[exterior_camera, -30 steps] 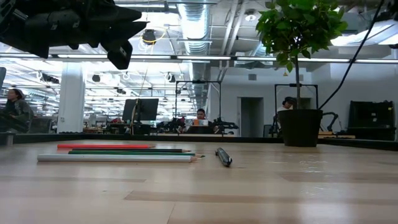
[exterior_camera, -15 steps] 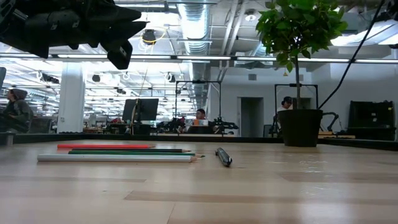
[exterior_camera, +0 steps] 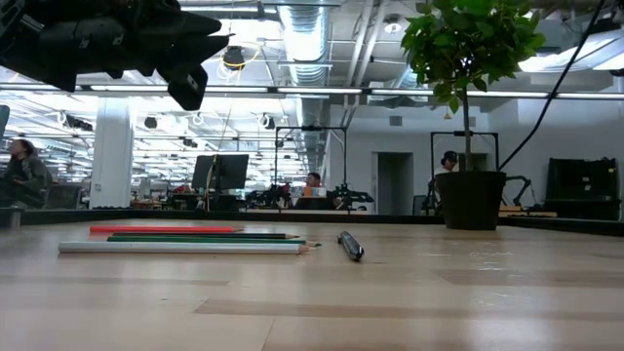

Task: Sort pens & pencils
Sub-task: Put the blue pen in the transparent bin

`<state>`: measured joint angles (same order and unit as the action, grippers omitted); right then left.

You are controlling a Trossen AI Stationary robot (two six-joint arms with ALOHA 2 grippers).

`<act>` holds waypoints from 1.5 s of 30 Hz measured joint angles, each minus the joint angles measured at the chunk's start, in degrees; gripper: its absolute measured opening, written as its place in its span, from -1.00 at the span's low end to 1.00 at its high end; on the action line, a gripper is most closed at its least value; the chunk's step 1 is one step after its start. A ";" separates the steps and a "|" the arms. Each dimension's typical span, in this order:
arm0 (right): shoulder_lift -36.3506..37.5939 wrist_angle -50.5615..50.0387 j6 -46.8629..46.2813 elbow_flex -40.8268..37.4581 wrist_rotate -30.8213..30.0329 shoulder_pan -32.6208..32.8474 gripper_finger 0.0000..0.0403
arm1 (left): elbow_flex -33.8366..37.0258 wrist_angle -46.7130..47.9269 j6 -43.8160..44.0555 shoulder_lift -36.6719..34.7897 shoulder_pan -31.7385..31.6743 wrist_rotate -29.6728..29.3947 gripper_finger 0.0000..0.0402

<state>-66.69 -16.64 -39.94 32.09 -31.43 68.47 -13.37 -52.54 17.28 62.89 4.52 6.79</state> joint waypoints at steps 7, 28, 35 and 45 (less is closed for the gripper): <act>-4.19 0.91 -2.62 -0.85 0.10 -0.09 -0.73 | 0.00 0.92 0.74 0.00 0.01 -0.01 -0.65; -7.68 2.58 -9.68 -0.85 0.14 -1.12 -0.68 | 0.00 0.88 1.05 0.00 0.02 -0.02 -0.65; -7.68 2.54 -9.73 -0.85 0.10 -1.12 -0.63 | 0.00 0.86 1.09 0.00 0.01 -0.04 -0.65; -7.68 1.95 -12.90 -0.85 0.32 -1.60 -0.63 | 0.00 0.81 0.57 0.00 0.01 -0.04 -0.65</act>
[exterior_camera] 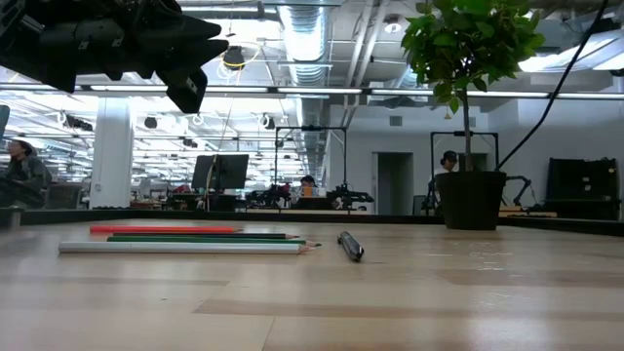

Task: Sort pens & pencils
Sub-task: Put the blue pen in the transparent bin

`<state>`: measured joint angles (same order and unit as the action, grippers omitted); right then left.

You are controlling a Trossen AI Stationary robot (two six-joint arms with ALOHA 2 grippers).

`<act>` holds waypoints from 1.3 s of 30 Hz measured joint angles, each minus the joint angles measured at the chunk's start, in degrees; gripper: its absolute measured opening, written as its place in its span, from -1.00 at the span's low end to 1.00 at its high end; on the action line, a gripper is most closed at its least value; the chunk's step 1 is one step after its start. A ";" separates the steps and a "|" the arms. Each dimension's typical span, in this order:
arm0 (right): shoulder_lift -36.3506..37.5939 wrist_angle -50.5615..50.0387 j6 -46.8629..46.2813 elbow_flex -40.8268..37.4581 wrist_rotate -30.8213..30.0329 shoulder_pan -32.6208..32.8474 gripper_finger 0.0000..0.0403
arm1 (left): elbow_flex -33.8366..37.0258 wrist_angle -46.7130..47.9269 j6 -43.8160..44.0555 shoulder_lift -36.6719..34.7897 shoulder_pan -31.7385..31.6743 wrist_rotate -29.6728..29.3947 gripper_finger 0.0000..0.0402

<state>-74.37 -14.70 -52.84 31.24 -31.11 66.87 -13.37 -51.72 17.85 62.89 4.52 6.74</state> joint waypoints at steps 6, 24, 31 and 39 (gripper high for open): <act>0.00 0.00 -1.17 0.00 -0.25 -0.34 -0.63 | 0.00 0.00 -0.01 0.00 0.00 0.00 -0.65; 0.13 2.69 -3.90 0.00 1.03 -1.14 -0.62 | 0.00 0.00 -0.04 0.00 0.00 0.00 -0.65; 0.13 4.09 -5.58 0.00 1.61 -1.14 -0.62 | 0.00 0.00 -0.02 0.00 0.00 0.00 -0.65; 0.13 4.09 -7.31 0.00 3.75 -1.14 -0.62 | 0.00 0.00 0.02 0.00 -0.01 0.27 -0.65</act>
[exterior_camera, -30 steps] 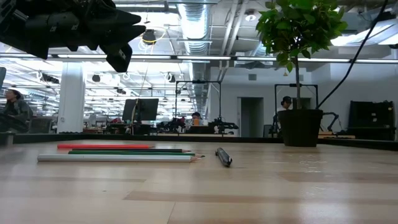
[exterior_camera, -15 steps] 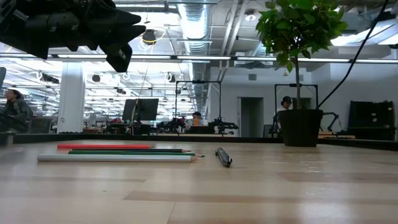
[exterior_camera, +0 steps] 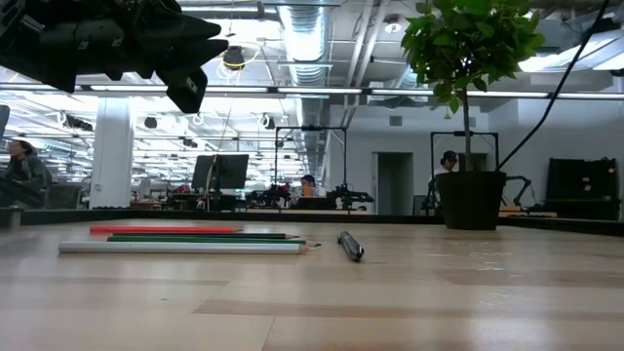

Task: Sort pens & pencils
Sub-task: Put the blue pen in the transparent bin, then put the black pen in the transparent bin

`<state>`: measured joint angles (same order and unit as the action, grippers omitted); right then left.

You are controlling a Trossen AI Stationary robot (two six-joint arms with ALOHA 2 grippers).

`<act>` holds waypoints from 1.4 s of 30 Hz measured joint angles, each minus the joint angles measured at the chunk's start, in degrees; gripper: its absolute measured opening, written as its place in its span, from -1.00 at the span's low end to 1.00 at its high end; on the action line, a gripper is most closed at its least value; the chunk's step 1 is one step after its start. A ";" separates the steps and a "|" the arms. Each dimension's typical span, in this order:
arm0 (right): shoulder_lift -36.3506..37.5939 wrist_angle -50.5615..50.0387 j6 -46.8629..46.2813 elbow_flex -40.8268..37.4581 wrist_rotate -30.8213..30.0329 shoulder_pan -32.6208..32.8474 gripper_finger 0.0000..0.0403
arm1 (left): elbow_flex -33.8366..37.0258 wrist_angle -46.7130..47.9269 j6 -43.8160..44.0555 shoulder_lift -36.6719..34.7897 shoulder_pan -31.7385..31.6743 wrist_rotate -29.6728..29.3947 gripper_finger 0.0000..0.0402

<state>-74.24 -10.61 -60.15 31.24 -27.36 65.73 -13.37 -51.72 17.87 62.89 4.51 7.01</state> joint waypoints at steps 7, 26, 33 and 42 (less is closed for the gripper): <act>0.00 0.00 -1.43 0.00 0.75 -0.33 -0.62 | 0.00 0.00 0.02 0.00 0.02 0.08 -0.65; 0.01 0.37 -0.88 0.09 6.49 -2.91 -0.15 | -0.02 1.99 -0.07 0.00 0.01 0.08 -0.65; 0.00 3.96 1.61 0.09 7.63 -2.85 -0.14 | -0.02 2.97 -0.07 0.02 0.02 -0.55 -0.65; 4.91 6.37 13.49 1.63 4.04 -6.56 -0.22 | -0.02 2.97 0.64 0.02 0.00 -2.85 -0.65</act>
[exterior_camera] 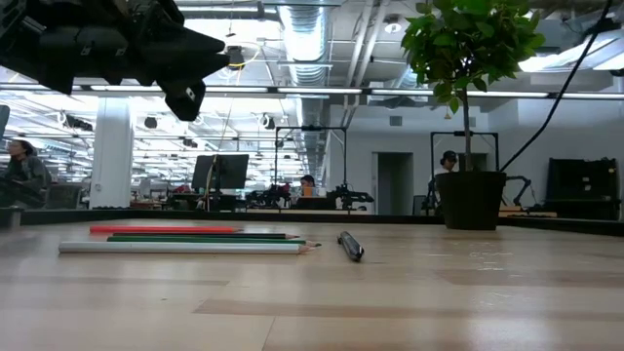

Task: Sort pens & pencils
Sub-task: Put the black pen in the transparent bin

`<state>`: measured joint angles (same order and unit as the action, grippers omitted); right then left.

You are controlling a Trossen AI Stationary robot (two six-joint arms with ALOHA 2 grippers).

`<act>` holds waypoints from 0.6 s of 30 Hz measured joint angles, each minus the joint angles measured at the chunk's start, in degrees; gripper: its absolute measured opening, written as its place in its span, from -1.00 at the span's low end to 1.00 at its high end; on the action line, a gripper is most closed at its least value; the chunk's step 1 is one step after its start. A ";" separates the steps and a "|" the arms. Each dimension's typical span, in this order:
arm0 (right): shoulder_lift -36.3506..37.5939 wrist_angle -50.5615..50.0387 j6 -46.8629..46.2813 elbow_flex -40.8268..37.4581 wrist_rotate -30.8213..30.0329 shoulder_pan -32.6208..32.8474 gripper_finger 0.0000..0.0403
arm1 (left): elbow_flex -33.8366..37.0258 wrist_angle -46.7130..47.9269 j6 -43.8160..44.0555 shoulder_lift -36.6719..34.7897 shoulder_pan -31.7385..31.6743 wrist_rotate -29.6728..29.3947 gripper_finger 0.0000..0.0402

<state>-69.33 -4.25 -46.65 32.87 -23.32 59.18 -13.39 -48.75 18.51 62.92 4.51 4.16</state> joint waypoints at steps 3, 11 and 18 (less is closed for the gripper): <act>2.90 0.03 4.25 0.74 -0.95 -2.09 -0.24 | 0.00 0.00 1.05 0.00 0.00 0.00 -0.65; 6.93 0.32 12.13 0.82 -1.41 -9.69 -0.30 | 0.00 0.02 1.76 0.00 0.00 1.20 -0.65; 6.24 3.66 20.54 0.82 -5.49 -21.61 -0.30 | 0.00 -0.46 3.17 0.00 0.01 -0.01 -0.65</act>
<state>-63.09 -0.58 -26.12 33.69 -28.81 37.56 -13.39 -49.21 21.67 62.92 4.52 4.15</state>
